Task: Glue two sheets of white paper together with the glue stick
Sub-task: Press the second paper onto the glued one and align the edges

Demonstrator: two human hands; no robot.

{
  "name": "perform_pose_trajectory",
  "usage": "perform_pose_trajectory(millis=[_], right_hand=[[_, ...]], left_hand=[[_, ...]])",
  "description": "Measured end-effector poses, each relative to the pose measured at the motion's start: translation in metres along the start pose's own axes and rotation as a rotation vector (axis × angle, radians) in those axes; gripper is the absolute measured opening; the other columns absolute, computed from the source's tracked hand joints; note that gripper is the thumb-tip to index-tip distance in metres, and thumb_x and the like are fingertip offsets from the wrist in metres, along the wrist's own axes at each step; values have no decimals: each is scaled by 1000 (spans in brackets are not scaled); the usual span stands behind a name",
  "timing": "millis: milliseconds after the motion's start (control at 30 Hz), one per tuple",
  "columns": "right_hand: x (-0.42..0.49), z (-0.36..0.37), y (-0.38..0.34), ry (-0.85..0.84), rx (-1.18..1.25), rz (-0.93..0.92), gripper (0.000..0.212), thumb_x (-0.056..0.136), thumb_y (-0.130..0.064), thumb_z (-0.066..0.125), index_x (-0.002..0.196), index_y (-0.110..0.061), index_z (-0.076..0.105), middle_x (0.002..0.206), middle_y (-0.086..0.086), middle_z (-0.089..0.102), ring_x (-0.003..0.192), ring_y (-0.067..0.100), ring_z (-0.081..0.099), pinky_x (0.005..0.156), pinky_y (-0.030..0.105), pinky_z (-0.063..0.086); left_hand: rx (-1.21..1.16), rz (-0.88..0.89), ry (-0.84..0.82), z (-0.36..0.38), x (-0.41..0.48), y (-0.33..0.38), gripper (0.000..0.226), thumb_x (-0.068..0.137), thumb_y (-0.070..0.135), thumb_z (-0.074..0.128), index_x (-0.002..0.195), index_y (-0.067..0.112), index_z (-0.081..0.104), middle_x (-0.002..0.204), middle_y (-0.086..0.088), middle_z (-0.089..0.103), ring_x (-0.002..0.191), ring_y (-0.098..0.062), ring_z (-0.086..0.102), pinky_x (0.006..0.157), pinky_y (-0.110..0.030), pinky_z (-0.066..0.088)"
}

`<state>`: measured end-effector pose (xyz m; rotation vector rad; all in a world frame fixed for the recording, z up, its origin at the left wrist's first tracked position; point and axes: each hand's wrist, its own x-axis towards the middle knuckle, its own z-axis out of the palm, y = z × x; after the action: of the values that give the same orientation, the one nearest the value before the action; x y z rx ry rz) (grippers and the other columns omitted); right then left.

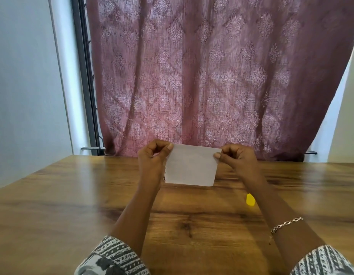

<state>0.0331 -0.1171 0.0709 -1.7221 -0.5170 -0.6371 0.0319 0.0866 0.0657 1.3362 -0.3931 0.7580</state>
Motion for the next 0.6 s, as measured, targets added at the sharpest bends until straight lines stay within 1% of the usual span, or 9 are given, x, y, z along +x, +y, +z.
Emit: perform_pose_trajectory(millis=[67,100,133,167,233,333,433,533,600], right_hand=[[0,1,1,15,-36,-6,8,76,-1,66,70,-7,63,66,0,59,56,-4,53,55,8,43],[0,1,2,21,-61,-14,10,75,-2,66,70,-9,63,66,-1,59,57,-5,53,56,8,44],[1,2,3,24,-90,-27,13,75,-2,67,68,-13,62,67,-3,59,58,-6,53,58,8,45],[1,3,3,26,-120,-40,16,74,-2,68,67,-15,61,67,-4,59,60,-6,54,60,7,45],[0,8,1,21,-169,-69,11,73,-3,69,69,-11,63,68,-6,58,64,-1,55,62,6,44],[-3,15,-4,-18,-254,-156,5,73,-5,70,72,-2,67,67,-8,56,71,14,55,66,15,43],[-6,21,-9,-53,-283,-244,9,72,-11,69,70,-2,67,66,-12,54,69,14,53,66,29,42],[-7,24,-12,-56,-278,-265,14,70,-17,68,70,-3,68,67,-13,54,66,12,53,65,29,44],[-8,26,-12,-70,-276,-264,10,72,-12,71,72,-2,68,68,-12,55,70,16,56,67,32,46]], left_hand=[[32,9,13,0,0,0,17,78,0,63,72,16,63,63,14,65,66,3,56,65,-15,46],[98,50,22,0,1,0,12,77,5,66,78,16,64,71,9,66,74,-2,58,71,-22,48],[223,129,31,0,1,0,10,76,14,68,85,17,65,79,4,66,83,-10,60,75,-31,49],[390,225,27,1,2,0,17,75,25,67,91,17,65,85,2,66,89,-18,59,78,-37,46],[661,410,-16,8,-1,3,29,75,40,57,92,18,66,90,1,66,94,-17,54,78,-36,38],[846,563,-138,26,-14,12,27,76,41,51,87,23,67,88,5,65,93,-8,42,76,-28,21],[911,612,-210,32,-20,7,24,78,41,51,81,23,67,81,7,65,91,-7,40,67,-25,11],[830,543,-194,30,-18,6,20,76,35,53,72,19,65,76,5,66,87,-6,39,69,-26,18],[784,514,-201,29,-18,6,15,74,30,55,70,18,64,75,4,66,85,-7,40,68,-27,22]])
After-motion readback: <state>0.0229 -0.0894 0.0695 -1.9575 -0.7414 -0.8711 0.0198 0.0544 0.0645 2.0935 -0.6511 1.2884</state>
